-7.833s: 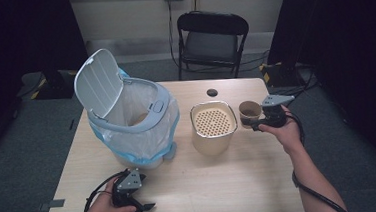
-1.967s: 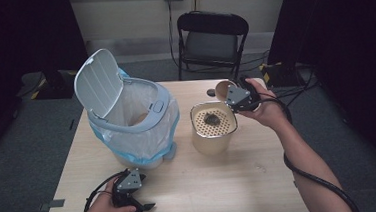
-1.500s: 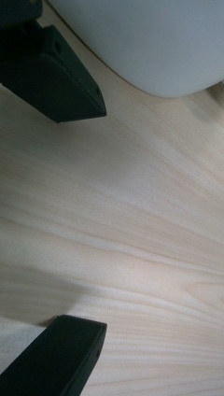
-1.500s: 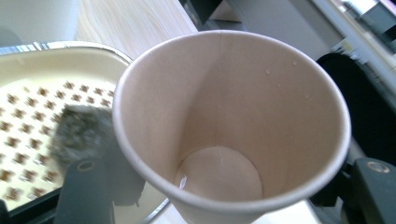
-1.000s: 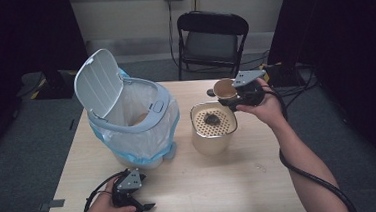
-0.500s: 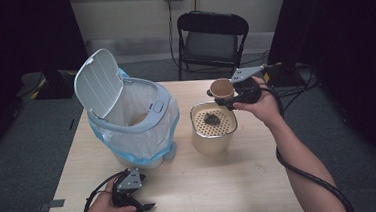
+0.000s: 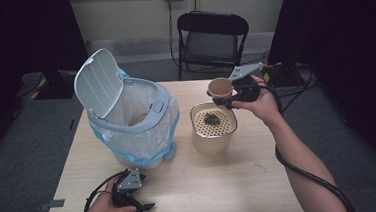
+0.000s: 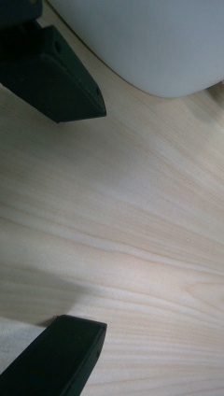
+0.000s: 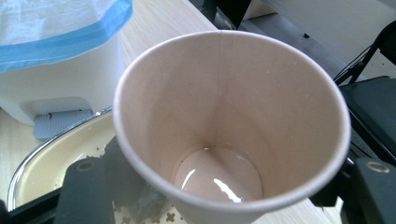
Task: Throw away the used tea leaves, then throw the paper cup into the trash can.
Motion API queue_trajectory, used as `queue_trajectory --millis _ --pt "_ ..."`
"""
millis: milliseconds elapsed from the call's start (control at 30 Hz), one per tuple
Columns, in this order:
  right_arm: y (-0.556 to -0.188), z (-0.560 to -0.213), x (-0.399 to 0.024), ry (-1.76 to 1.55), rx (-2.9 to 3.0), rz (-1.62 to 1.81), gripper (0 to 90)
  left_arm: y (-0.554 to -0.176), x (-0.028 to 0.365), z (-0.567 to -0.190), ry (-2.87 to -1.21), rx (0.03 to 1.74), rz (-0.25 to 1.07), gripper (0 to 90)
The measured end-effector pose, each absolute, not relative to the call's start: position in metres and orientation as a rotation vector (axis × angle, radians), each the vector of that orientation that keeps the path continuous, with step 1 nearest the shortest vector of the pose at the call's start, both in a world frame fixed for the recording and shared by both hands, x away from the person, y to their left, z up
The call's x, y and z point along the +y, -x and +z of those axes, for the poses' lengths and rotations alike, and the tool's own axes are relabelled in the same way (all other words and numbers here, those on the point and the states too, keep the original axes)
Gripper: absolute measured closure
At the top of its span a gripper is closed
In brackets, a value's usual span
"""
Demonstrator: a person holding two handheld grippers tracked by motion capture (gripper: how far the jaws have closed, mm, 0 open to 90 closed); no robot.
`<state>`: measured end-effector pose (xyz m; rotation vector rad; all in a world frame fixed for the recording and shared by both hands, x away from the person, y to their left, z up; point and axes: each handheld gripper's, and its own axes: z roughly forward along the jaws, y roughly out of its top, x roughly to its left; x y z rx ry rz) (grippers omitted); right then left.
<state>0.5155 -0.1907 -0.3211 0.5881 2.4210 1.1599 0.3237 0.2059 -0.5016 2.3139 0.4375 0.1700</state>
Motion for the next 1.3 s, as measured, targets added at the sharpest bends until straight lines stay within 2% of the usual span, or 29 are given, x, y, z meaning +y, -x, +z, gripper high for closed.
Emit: queue_trajectory --millis 767,1300 --pt "-0.514 -0.309 -0.176 -0.591 2.472 1.212 29.7 -0.323 0.206 -0.502 -2.313 0.441 0.166 0.0" --pt "-0.516 -0.285 -0.16 -0.588 2.531 1.232 29.5 -0.323 0.206 -0.502 -2.312 0.441 0.166 0.0"
